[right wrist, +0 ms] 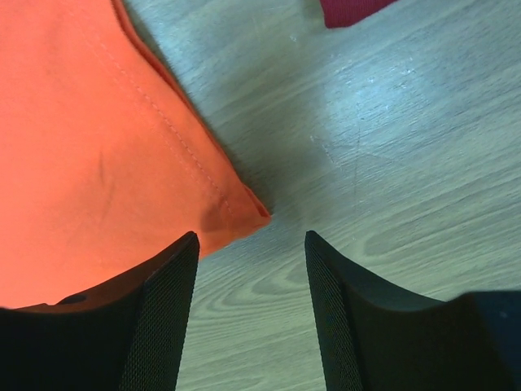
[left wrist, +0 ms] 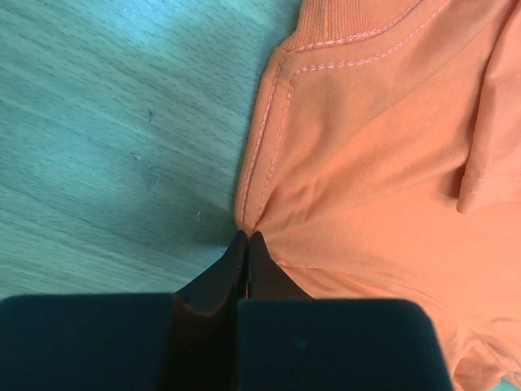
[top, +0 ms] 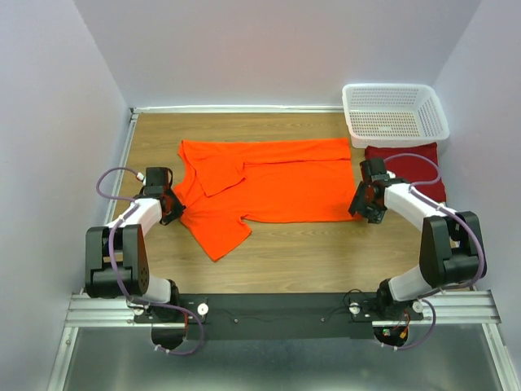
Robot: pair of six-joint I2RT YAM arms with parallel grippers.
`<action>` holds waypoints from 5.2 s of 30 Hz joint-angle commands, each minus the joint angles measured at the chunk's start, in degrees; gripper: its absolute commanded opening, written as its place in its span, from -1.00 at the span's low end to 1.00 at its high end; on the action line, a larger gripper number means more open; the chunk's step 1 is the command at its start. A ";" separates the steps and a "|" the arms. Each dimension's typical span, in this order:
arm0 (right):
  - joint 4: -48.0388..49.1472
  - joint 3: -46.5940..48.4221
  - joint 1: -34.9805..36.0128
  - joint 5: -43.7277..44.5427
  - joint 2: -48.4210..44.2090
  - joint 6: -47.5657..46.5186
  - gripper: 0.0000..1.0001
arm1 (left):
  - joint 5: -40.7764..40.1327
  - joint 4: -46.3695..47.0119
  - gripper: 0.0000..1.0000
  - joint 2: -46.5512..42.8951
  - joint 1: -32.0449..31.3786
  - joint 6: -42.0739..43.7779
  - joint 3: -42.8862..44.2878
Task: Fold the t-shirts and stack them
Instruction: Fold the tshirt
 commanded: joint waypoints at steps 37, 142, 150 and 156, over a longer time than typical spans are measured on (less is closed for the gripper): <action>-5.65 2.84 -3.92 -6.21 -2.20 -4.54 -0.99 | -2.15 -14.49 -1.00 -10.25 0.34 -0.98 4.10; 4.35 26.43 12.14 -10.06 11.70 -12.63 0.42 | 2.50 -7.01 0.68 -6.72 -1.49 3.86 11.42; 18.23 20.88 23.31 -31.94 15.89 -9.56 0.38 | 4.35 -7.98 0.61 -8.94 -10.47 1.57 1.83; 24.12 22.28 28.33 -35.64 23.54 -5.87 0.29 | 4.26 -7.90 0.40 -6.83 -11.35 2.01 0.77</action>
